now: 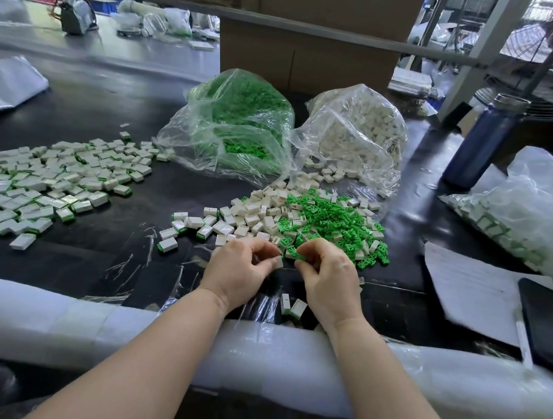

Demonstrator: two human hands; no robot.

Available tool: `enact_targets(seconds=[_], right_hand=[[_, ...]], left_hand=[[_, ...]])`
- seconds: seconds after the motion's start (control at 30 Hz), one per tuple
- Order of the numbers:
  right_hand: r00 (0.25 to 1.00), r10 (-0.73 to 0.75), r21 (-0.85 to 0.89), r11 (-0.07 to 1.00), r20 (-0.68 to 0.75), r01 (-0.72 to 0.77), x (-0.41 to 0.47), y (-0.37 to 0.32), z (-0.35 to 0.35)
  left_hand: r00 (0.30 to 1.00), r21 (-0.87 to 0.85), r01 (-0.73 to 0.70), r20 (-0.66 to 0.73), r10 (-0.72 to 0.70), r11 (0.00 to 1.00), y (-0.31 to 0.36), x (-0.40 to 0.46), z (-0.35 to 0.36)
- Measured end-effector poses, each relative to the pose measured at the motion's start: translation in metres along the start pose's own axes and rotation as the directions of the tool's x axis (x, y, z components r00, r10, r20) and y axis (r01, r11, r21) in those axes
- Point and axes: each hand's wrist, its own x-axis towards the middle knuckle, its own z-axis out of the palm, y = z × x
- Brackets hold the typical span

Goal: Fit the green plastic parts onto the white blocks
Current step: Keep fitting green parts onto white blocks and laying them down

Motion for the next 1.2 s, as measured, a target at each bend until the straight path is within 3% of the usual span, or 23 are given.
enact_targets(seconds=[0.1,0.33,0.53,0.97,1.2], right_hand=[[1.000,0.008,0.021,1.000,-0.002,-0.008,-0.0001,0.0001,0.0007],[0.995,0.101,0.266,0.959,0.002,-0.098,0.0024,0.0013,-0.0021],[0.994,0.101,0.482,0.870,0.037,-0.106,0.0021,-0.0001,-0.0064],[0.993,0.085,0.462,0.880,0.082,-0.114,0.0018,-0.0013,-0.0050],[0.987,0.102,0.480,0.865,0.121,-0.148,0.0021,-0.0011,-0.0051]], left_hand=[[0.998,0.143,-0.027,0.067,0.018,0.989,0.0001,-0.0012,0.0014],[0.999,-0.050,-0.003,0.034,0.004,0.999,-0.0028,0.0005,0.0002],[0.997,-0.069,-0.019,0.078,0.025,0.997,-0.0052,0.0007,-0.0002],[0.995,-0.070,-0.031,0.094,0.038,0.997,-0.0054,-0.0001,-0.0008],[0.995,-0.178,-0.028,0.089,0.044,0.984,-0.0046,-0.0001,-0.0007]])
